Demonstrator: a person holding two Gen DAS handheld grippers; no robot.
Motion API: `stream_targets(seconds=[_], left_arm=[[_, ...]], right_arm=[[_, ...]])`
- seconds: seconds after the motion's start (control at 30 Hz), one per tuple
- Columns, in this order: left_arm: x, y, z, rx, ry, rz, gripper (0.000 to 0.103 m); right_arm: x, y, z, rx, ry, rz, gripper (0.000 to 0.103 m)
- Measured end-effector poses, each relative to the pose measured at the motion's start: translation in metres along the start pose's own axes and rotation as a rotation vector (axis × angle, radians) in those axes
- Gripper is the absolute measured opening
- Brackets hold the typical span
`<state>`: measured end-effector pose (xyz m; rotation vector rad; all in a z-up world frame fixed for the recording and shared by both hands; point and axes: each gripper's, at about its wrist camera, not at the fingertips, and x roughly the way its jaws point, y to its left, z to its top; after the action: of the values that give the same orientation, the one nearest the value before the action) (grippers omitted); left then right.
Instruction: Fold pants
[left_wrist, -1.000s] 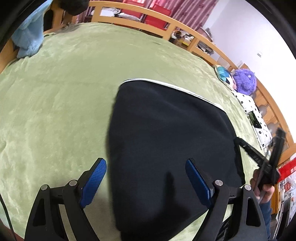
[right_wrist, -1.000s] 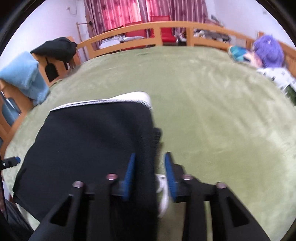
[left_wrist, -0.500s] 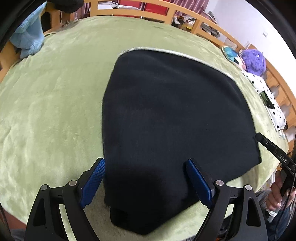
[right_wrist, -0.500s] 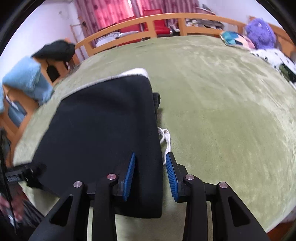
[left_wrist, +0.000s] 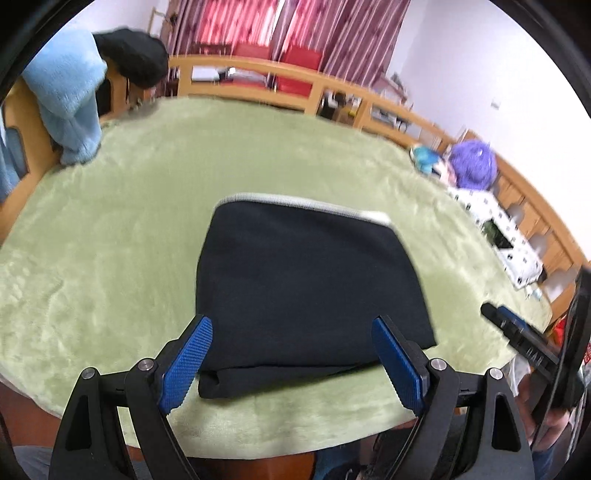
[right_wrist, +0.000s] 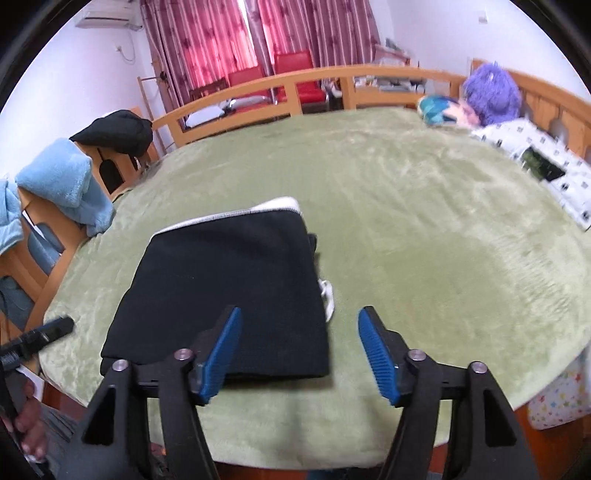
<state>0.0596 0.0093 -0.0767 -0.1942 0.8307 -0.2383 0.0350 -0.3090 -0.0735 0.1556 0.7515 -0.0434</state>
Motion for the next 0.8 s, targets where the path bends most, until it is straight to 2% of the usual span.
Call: stream_targets(seconds=[0.17,0.2,0.3,0.37,0.5,0.57,0.8], left_arm=[[-0.031,-0.018,0.007,0.019,-0.064,0.036,0.090],[-0.036,-0.020,0.007,0.022,-0.079,0.043,0.094],[-0.043,-0.029,0.009,0.033,-0.109,0.075,0.097],[-0.041,-0.035,0.006,0.032,-0.115,0.079,0.097],[-0.039,-0.042,-0.004,0.044,-0.134,0.094,0.097],[-0.036,-0.047,-0.007,0.063,-0.113,0.101,0.097],[-0.040,-0.055,-0.012,0.085,-0.113,0.118,0.102]], right_arm=[[-0.026,0.013,0.002,-0.027,-0.018,0.046,0.072],[-0.029,0.018,0.002,-0.044,-0.025,0.052,0.074],[-0.029,0.026,-0.001,-0.080,-0.030,0.087,0.076],[-0.024,0.027,-0.006,-0.079,-0.030,0.103,0.082],[-0.019,0.021,-0.015,-0.060,-0.015,0.051,0.090],[-0.021,0.020,-0.016,-0.055,-0.030,0.045,0.098],[-0.024,0.013,-0.019,-0.050,-0.042,0.000,0.102]])
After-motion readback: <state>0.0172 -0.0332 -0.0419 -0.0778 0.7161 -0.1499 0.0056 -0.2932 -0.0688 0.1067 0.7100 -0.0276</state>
